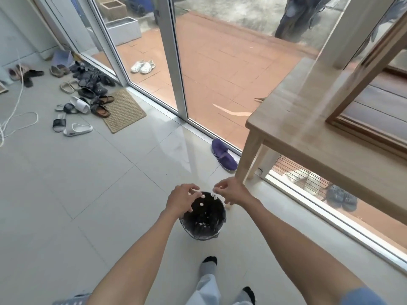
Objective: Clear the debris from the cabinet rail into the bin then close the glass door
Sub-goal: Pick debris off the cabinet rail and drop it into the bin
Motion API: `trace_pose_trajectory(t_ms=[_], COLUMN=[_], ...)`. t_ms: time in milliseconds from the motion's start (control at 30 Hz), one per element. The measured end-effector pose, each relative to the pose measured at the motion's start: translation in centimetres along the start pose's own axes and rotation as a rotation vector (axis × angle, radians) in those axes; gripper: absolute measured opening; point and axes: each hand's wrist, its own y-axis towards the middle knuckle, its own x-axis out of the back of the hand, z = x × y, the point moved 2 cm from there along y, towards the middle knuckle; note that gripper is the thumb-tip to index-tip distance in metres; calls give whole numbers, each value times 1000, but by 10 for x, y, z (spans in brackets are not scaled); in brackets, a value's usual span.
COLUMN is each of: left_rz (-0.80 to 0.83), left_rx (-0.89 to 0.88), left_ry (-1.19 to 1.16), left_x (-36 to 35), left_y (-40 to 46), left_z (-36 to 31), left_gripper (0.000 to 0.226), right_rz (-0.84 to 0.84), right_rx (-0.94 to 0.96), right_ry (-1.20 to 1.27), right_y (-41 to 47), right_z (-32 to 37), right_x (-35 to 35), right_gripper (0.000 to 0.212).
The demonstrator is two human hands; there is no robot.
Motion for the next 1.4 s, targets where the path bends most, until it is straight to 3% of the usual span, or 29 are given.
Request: trace_pose_trajectory(t_ms=[367,500,667,833,1100,1300,1400], left_rz=[-64,-81,98,127,243,280,236], left_rx=[-66,-182,-406,-622,-863,-950,-993], left_ry=[120,96,95,100,139,108,120], left_x=[42,60,76,88,26,-36,-58], left_y=[6,5,0,-6,-34,-41,-45], left_z=[-29,-81,-166,-250,-369,-424,-445], left_gripper=[23,25,18,13,16,7,10], right_rz=[65,68,137,89,-201,-618,-827], right_rx=[3,48,61,67,-33,-123,-195], right_ry=[-20,-21,-79,-61,-69,26,16], right_y=[-9,-33,-81,-126,-206,-251,-263], right_z=[14,30,48,52,-17,-78,-102], right_x=[37,68,124,187,263,315,336], right_gripper=[33,36,49,46,32,14,15])
